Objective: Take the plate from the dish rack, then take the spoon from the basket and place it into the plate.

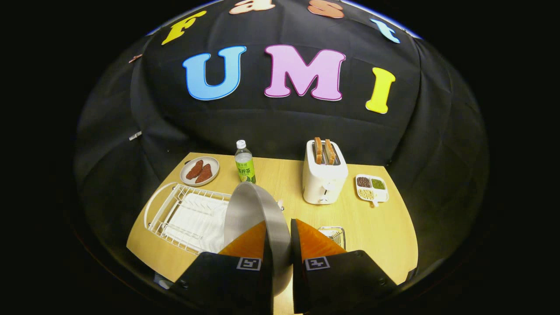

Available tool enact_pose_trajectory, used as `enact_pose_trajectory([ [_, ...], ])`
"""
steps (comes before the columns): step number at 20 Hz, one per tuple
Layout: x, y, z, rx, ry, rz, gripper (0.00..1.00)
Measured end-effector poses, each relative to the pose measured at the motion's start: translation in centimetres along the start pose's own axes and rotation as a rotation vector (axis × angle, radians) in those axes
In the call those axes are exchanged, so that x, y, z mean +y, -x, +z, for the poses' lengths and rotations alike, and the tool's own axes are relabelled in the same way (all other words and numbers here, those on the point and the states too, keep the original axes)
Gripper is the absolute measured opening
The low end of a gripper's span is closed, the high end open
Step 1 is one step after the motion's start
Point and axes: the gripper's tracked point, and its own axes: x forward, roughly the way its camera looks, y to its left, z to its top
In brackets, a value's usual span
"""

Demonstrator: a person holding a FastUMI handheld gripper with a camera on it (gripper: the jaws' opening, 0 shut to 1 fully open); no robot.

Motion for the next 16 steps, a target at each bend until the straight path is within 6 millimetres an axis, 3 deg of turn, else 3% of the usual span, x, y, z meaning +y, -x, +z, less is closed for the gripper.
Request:
enact_pose_trajectory([
  [4, -2.4, 3.1, -3.1, 0.036, -0.097, 0.02, 0.21],
  [9, -5.6, 6.1, -9.4, 0.108, -0.206, 0.05, 0.21],
  [12, -8.0, 6.7, -13.5, 0.15, -0.294, 0.042, 0.21],
  [16, -9.0, 5.7, -19.2, 0.231, -0.398, 0.06, 0.21],
])
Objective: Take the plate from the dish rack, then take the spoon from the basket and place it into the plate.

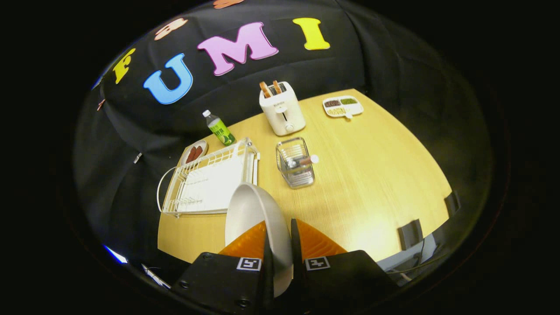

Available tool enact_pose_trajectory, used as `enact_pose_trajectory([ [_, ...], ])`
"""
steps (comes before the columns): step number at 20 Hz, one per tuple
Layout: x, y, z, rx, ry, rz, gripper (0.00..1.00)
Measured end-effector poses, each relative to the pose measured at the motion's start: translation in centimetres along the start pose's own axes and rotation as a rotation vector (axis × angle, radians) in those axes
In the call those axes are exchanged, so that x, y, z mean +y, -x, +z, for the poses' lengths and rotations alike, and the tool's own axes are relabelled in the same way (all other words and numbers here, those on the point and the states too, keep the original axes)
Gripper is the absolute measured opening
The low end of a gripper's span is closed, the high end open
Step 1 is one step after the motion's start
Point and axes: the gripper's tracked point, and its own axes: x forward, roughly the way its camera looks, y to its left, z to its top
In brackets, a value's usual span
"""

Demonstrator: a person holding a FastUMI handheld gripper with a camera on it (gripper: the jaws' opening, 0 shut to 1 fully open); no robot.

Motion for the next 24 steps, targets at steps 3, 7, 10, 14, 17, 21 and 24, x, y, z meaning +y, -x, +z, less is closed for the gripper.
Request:
enact_pose_trajectory([
  [3, -2.1, -2.7, -1.9, 0.013, -0.054, -0.004, 0.21],
  [7, -2.6, -5.4, -3.8, 0.057, -0.121, 0.031, 0.22],
  [10, -3.7, -7.0, -4.4, 0.063, -0.127, 0.025, 0.22],
  [14, -4.2, -7.8, -4.4, 0.057, -0.202, 0.03, 0.24],
  [17, -4.9, -7.6, -3.5, 0.031, -0.197, 0.011, 0.35],
  [21, -5.2, -7.3, -2.5, 0.012, -0.169, -0.001, 0.62],
  [24, -5.4, -6.7, -1.6, 0.006, -0.075, -0.021, 0.93],
])
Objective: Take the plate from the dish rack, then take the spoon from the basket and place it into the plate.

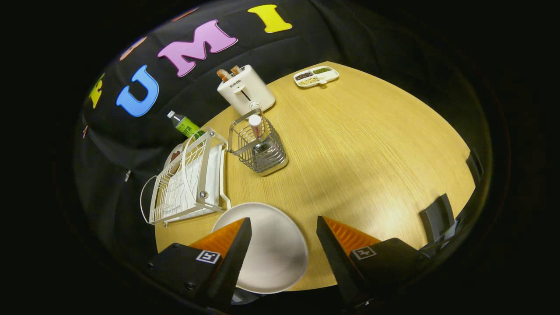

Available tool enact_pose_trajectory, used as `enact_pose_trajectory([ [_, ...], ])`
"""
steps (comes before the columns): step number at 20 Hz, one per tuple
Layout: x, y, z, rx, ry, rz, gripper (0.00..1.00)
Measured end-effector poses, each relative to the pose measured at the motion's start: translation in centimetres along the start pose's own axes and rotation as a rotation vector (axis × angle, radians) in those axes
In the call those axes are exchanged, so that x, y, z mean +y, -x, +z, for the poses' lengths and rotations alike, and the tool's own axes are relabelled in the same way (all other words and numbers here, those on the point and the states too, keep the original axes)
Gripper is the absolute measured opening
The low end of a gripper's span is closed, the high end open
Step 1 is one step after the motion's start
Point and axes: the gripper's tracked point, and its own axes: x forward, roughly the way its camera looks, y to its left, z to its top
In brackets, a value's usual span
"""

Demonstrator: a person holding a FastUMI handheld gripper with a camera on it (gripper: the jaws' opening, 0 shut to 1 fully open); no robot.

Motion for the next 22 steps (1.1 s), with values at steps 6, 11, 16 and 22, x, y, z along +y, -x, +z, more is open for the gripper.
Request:
enact_pose_trajectory([
  [6, 1.5, 2.5, 3.2, -0.064, 0.192, -0.004, 0.97],
  [11, 3.9, 5.0, 5.3, -0.132, 0.325, 0.008, 0.98],
  [16, 6.0, 6.7, 8.7, -0.213, 0.472, -0.004, 0.98],
  [22, 5.2, 4.5, 11.6, -0.205, 0.61, -0.047, 0.95],
])
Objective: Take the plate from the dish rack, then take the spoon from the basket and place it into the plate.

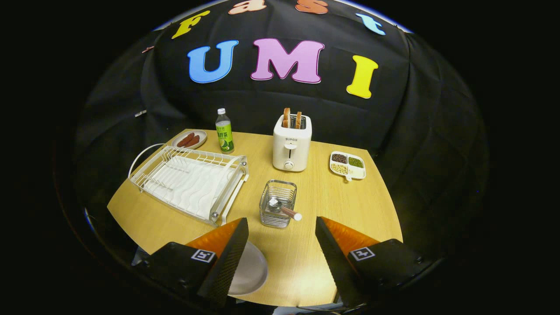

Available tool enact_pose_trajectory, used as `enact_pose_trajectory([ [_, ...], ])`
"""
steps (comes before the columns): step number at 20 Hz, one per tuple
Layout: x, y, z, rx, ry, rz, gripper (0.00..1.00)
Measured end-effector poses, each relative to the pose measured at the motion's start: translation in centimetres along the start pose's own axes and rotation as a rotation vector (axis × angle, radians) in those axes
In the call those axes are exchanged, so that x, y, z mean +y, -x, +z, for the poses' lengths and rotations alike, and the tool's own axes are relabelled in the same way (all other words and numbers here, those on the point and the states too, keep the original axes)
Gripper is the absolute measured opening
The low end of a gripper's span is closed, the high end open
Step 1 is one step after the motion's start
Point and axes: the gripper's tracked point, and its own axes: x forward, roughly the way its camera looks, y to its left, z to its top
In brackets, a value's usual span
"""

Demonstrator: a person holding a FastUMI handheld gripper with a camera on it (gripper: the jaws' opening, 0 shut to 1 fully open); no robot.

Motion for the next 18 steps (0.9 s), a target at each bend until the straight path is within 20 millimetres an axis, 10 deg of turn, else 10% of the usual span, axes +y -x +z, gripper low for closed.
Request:
enact_pose_trajectory([
  [6, -1.1, -5.3, -1.4, 0.084, -0.008, 0.008, 0.95],
  [18, 1.0, -8.5, -2.7, 0.161, -0.023, 0.058, 0.15],
])
